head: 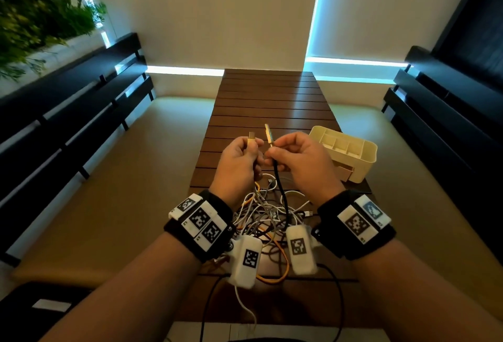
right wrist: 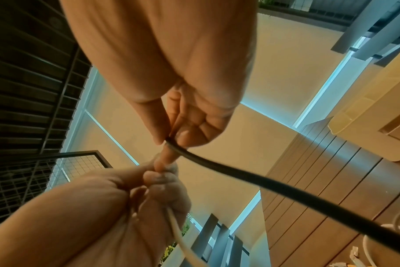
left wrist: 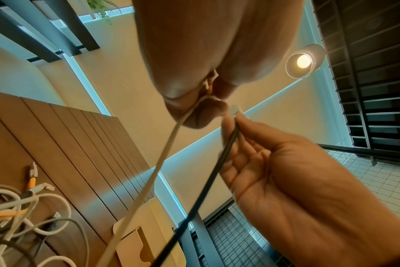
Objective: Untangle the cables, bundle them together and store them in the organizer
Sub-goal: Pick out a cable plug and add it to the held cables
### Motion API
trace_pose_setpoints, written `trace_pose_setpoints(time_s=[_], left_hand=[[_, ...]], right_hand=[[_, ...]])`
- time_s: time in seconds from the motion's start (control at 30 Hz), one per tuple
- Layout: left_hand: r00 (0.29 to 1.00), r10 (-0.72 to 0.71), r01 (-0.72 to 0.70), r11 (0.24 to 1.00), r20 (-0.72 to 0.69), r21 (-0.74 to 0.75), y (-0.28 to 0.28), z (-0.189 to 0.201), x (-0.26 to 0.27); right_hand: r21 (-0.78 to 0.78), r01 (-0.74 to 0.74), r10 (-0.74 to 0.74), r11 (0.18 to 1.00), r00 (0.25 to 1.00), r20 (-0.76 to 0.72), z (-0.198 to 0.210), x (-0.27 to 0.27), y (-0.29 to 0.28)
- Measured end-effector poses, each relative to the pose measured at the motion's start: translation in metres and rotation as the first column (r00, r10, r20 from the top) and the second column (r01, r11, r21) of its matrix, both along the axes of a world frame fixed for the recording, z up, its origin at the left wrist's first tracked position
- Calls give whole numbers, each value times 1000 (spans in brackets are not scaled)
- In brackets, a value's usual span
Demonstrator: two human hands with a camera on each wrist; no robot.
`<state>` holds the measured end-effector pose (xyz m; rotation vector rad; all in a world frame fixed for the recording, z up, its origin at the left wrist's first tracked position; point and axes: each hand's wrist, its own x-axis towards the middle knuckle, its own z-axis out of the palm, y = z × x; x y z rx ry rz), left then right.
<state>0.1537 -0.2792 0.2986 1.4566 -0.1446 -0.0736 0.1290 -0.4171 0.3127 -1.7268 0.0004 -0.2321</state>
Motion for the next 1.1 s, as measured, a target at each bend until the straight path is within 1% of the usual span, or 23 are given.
trace_pose_setpoints(time_s=[0.07,0.13,0.27,0.33,0.4,0.43,0.5,0.57,0.63,0.77,0.87,0.97,1.0,1.1], left_hand=[[999,25,-25,1000,31,19,1,-1,1],[999,26,-28,999,46,31,2,-1,1],[999,34,-34,999,-13,-11,0,2,-1],[1000,1,0,1000,30,-7,-1,3,-5],[996,-17,16,1000,86,11,-1,5,-8],[994,-18,16,1000,107,20,-2,4,-8],[992,-9,4,999,128,36,-5,4,-9],[993,3,-5,1000,120,15,-9,4,-9],[995,-2,6,999,96,-34,-11,4,-7],[993,61,-54,996,105,-66,-13,7,-3],[987,116,-108,991,111,-80,-15,15,-2],[987,139,-130,985,78,-112,-11,25,3],[991,129,-120,982,49,-147,-9,28,4],[996,83,-92,955,-43,-281,-1,31,9]], right_hand=[[-42,13,-13,999,1000,-3,-5,0,1],[-45,-3,3,999,1000,-5,-8,-2,5],[-3,-24,24,1000,1000,11,-9,-3,11],[16,-10,10,1000,1000,14,-10,-2,10],[-3,-15,15,1000,999,30,-10,-2,9],[-7,-18,19,1000,999,38,-11,-2,9],[33,-13,11,999,999,44,-11,-3,10],[53,5,-8,999,999,46,-13,-1,10],[12,13,-14,1000,998,62,-17,2,10],[75,-58,53,996,997,61,-24,3,11],[23,-95,95,995,995,-6,-28,-2,17],[22,-139,140,990,987,-79,-37,-7,19],[-9,-148,147,989,985,-92,-40,-9,17],[-168,-169,157,971,984,-80,-52,-11,8]])
